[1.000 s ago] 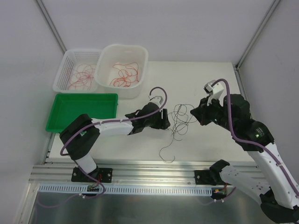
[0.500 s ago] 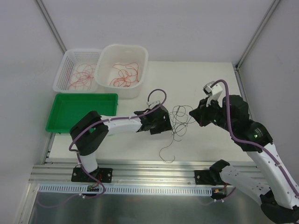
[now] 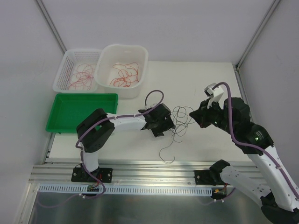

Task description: Untangle the cables

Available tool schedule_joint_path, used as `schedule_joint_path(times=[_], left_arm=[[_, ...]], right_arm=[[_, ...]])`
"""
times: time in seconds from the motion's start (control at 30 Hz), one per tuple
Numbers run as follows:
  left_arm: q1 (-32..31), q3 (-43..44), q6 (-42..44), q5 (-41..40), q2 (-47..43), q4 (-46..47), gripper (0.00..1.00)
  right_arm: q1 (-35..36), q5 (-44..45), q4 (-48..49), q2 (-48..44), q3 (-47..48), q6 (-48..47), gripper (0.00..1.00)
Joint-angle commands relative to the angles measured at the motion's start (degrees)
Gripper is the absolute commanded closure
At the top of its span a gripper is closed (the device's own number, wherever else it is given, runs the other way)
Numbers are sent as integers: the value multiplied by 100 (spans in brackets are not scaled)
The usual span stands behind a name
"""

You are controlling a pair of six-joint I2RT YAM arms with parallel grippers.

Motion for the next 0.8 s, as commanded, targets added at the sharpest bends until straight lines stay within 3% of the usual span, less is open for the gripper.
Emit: schedule_joint_path(times=[0.0,0.23,0.33,0.37,0.47,0.5,0.53,0.67,0.77], left_arm=[[-58,267,-434,-81,150,-203,28],[-94,460,-645,-63,457,-344,39],[-120,574,-663,-81,545,-362,53],[-111,609,-663,-107,572,-397,65],[-94,601,-584,-353,511,-476,85],[-85,566,-549,-423,467,-494,96],[-33,531,-488,-537,397,-503,100],[274,198,-312,-783,72,-538,100],[582,-232,-92,-1064,-402,-555,100]], right_arm=[[28,-154,261,-111,-21,59,99],[19,-189,376,-129,-135,85,99],[19,-224,411,-129,-136,112,99],[19,-233,402,-129,-136,112,99],[28,-146,315,-217,-92,77,99],[28,-32,227,-252,-83,68,99],[19,47,183,-313,-74,59,99],[19,653,-168,-551,-39,-11,99],[19,1803,-634,-665,-30,68,99]])
